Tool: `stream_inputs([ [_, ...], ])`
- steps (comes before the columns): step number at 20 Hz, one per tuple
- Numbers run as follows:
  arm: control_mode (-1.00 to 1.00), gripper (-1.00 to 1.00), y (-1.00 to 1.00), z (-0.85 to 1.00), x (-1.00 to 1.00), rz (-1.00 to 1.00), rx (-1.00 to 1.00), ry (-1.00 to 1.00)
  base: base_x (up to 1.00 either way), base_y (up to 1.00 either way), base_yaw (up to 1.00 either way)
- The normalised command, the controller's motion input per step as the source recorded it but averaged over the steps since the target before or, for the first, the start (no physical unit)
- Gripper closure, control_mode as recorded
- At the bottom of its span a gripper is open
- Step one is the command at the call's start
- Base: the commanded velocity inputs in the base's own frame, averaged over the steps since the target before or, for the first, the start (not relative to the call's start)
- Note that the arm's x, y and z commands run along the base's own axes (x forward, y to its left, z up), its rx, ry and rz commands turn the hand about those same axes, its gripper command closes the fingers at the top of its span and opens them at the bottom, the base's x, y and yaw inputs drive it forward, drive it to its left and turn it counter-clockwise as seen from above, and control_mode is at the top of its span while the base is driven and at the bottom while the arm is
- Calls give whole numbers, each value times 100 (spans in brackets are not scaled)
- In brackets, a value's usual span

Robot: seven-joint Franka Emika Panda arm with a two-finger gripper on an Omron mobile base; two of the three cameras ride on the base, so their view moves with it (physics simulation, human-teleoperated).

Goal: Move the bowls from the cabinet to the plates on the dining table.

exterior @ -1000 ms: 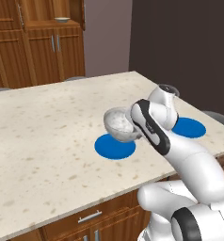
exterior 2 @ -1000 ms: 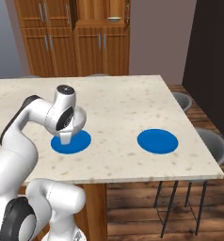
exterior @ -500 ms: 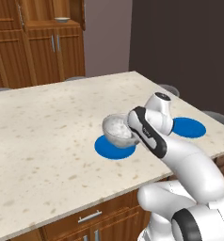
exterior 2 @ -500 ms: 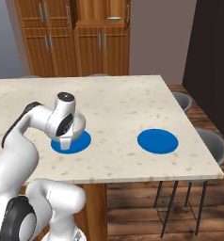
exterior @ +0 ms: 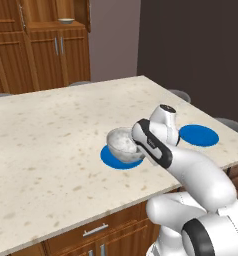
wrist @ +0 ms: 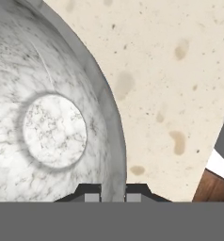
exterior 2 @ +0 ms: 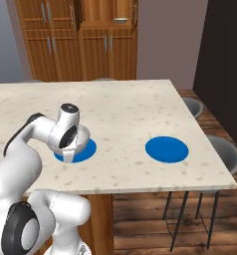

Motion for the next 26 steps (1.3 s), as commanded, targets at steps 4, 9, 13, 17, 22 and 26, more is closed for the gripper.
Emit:
stream_inputs([
  [4,-100,100,1,0,8,0,0,3,0,0,0],
  [9,-100,100,0,0,25,0,0,2,0,0,0],
  [13,-100,100,5,-3,40,0,0,0,0,0,0],
  [17,-100,100,7,-5,38,0,0,0,0,0,0],
  [22,-100,100,3,-18,30,0,0,0,0,0,0],
  [26,-100,100,1,-23,20,0,0,0,0,0,0],
])
